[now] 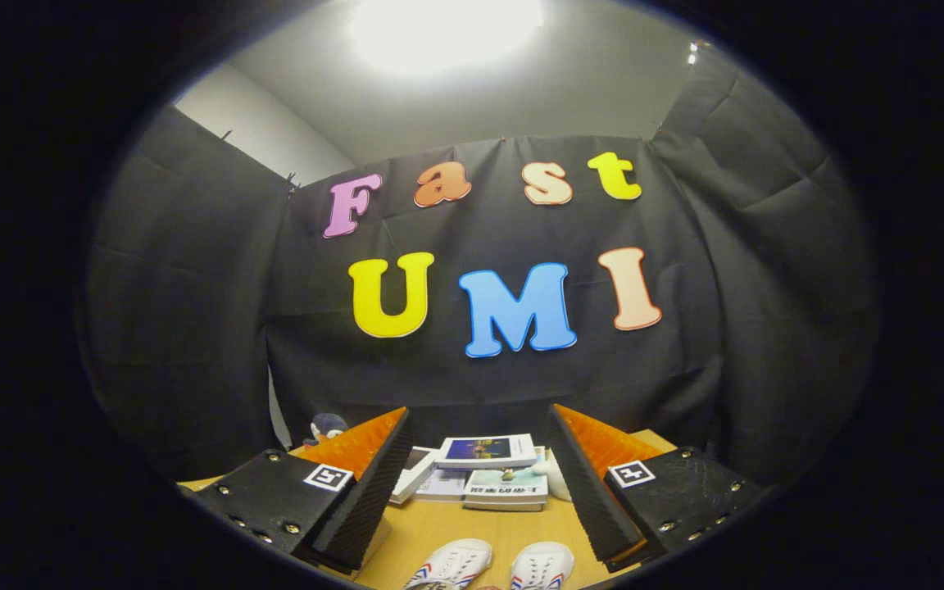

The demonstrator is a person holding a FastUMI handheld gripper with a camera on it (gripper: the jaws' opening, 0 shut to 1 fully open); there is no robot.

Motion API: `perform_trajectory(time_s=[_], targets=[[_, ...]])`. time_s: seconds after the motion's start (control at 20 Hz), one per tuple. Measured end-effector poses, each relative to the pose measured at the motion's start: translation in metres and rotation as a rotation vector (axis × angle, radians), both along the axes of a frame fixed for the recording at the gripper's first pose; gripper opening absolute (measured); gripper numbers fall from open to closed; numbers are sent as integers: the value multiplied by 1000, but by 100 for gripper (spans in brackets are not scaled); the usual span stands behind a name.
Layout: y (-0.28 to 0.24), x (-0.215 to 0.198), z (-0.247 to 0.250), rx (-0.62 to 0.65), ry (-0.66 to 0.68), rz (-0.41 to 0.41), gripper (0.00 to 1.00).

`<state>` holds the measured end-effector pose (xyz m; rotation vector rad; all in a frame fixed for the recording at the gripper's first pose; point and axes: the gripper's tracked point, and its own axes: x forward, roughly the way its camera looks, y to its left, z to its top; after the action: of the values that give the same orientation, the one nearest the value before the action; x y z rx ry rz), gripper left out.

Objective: Open the storage box then place both shoes into the box .Put the left shoe in first, then the right shoe, with the right side of both shoes facing outward in a uniform manner.

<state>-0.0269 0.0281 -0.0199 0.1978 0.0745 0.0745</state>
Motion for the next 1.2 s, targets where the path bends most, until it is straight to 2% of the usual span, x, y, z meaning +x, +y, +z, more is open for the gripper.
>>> perform_trajectory(time_s=[0.25, 0.6, 0.85, 1.2], targets=[[43, -8, -27, 168, 123, 130, 98], [103, -22, -73, 428, 361, 278, 97], [139, -35, -111, 601, 529, 343, 98], [174, -44, -158, 776, 708, 385, 98]])
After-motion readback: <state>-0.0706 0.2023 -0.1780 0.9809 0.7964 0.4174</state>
